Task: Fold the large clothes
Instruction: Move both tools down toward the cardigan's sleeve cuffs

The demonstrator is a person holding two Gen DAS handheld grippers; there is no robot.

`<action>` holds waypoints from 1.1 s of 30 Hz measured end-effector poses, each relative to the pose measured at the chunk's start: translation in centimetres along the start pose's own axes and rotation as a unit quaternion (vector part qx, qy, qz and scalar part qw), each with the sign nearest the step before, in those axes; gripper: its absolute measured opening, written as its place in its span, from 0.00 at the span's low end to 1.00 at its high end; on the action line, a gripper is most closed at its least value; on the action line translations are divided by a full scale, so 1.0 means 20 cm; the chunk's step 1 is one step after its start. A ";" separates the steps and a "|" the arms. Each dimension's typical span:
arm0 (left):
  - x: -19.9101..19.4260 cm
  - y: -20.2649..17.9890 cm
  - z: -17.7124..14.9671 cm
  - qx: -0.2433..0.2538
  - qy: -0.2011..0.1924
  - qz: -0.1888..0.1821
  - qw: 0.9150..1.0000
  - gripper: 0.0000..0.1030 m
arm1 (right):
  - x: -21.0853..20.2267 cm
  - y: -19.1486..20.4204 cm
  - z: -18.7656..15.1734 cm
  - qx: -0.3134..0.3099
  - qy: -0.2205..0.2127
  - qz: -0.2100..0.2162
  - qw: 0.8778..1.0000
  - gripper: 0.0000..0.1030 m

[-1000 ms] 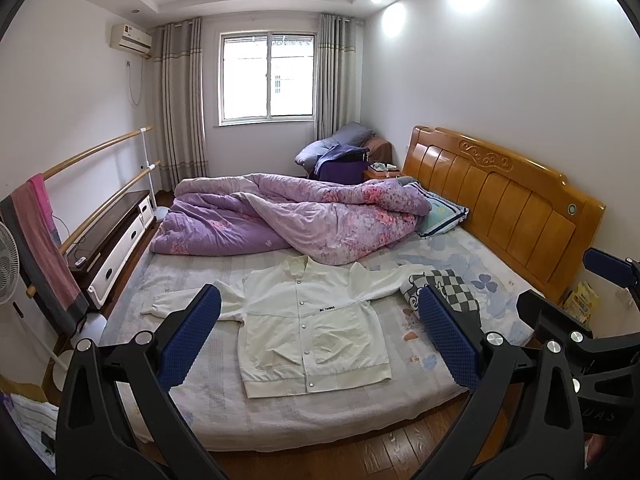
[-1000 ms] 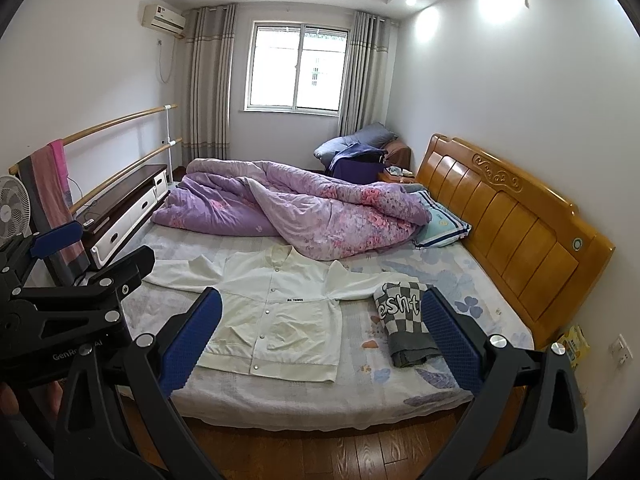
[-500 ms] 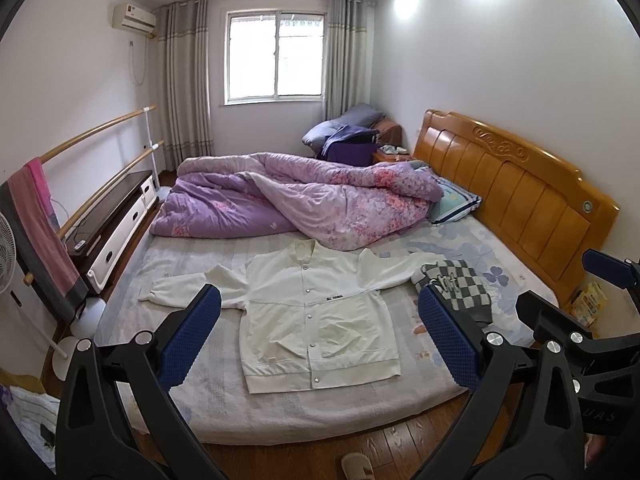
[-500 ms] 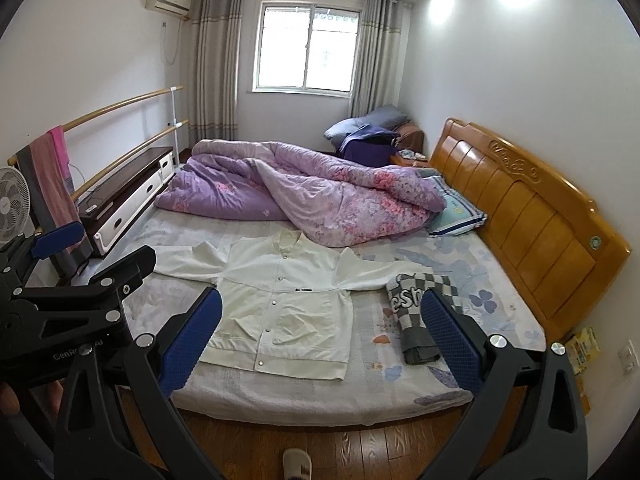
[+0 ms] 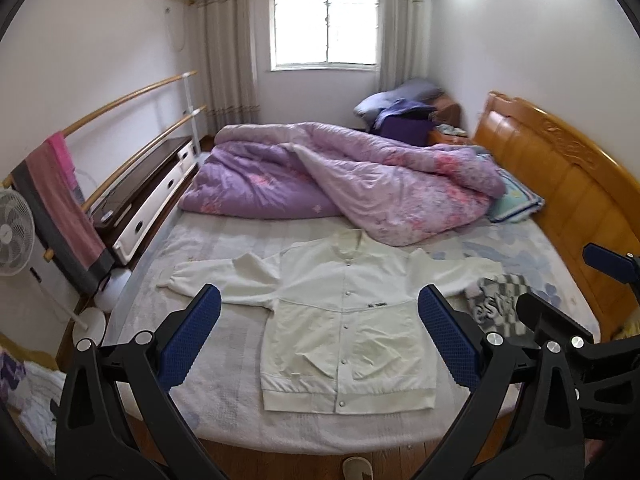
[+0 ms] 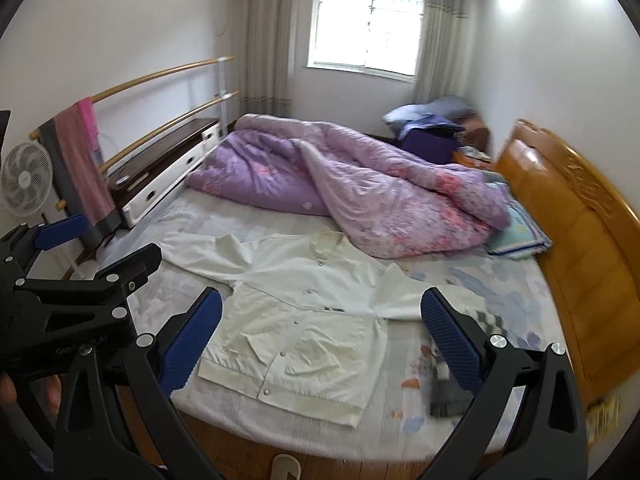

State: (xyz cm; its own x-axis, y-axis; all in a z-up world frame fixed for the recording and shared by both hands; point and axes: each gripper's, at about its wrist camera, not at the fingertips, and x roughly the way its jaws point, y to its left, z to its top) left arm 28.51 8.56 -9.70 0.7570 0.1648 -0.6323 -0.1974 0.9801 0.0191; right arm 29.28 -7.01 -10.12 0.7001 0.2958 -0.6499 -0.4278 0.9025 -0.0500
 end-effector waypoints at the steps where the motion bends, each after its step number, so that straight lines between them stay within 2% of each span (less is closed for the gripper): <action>1: 0.06 0.03 0.01 -0.005 0.001 0.014 1.000 0.95 | 0.05 0.01 0.02 -0.004 0.004 0.007 1.000 0.93; 4: 0.24 0.12 0.03 -0.007 0.021 0.041 0.999 0.96 | 0.28 0.07 0.09 -0.017 0.032 0.037 0.999 0.93; 7: 0.42 0.27 0.01 -0.008 0.038 0.049 0.998 0.96 | 0.48 0.16 0.12 -0.021 0.064 0.065 0.996 0.93; 10: 0.63 0.48 -0.06 -0.037 0.076 0.054 0.995 0.95 | 0.77 0.33 0.13 -0.037 0.113 0.077 0.990 0.93; 13: 0.88 0.72 -0.14 -0.077 0.134 0.035 0.987 0.95 | 1.03 0.52 0.13 -0.053 0.154 0.082 0.983 0.93; 16: 1.14 1.00 -0.23 -0.131 0.179 -0.010 0.975 0.95 | 1.27 0.70 0.13 -0.066 0.178 0.079 0.979 0.93; 21: 1.56 1.55 -0.36 -0.230 0.229 -0.032 0.945 0.95 | 1.65 0.90 0.13 -0.050 0.214 0.074 0.973 0.90; 23: 1.71 1.76 -0.42 -0.269 0.235 -0.037 0.933 0.95 | 1.80 0.95 0.14 -0.038 0.224 0.068 0.971 0.75; 24: 1.77 1.83 -0.44 -0.281 0.242 -0.031 0.928 0.95 | 1.88 0.97 0.13 -0.029 0.231 0.070 0.970 0.74; 25: 1.86 1.93 -0.47 -0.297 0.250 -0.026 0.921 0.95 | 1.97 0.98 0.13 -0.020 0.241 0.068 0.968 0.69; 26: 1.95 2.04 -0.51 -0.316 0.254 -0.027 0.914 0.95 | 2.04 1.00 0.12 -0.017 0.248 0.067 0.966 0.58; 27: 2.04 2.14 -0.54 -0.336 0.259 -0.030 0.905 0.95 | 2.12 1.01 0.11 -0.013 0.259 0.069 0.963 0.53; 29: 2.20 2.30 -0.61 -0.375 0.270 -0.023 0.886 0.95 | 2.30 1.03 0.07 0.011 0.293 0.079 0.953 0.37; 31: 2.33 2.44 -0.66 -0.406 0.257 -0.027 0.876 0.95 | 2.48 1.02 0.03 0.047 0.316 0.104 0.942 0.26; 33: 2.50 2.58 -0.72 -0.448 0.251 -0.027 0.858 0.95 | 2.60 1.02 -0.01 0.058 0.329 0.107 0.936 0.16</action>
State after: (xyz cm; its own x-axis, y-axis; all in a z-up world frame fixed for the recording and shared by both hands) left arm 47.22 65.88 -51.59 0.4613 -0.1667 -0.8714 -0.7400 0.4696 -0.4816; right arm 56.87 26.78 -45.03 0.0844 0.2514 -0.9642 -0.4257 0.8840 0.1932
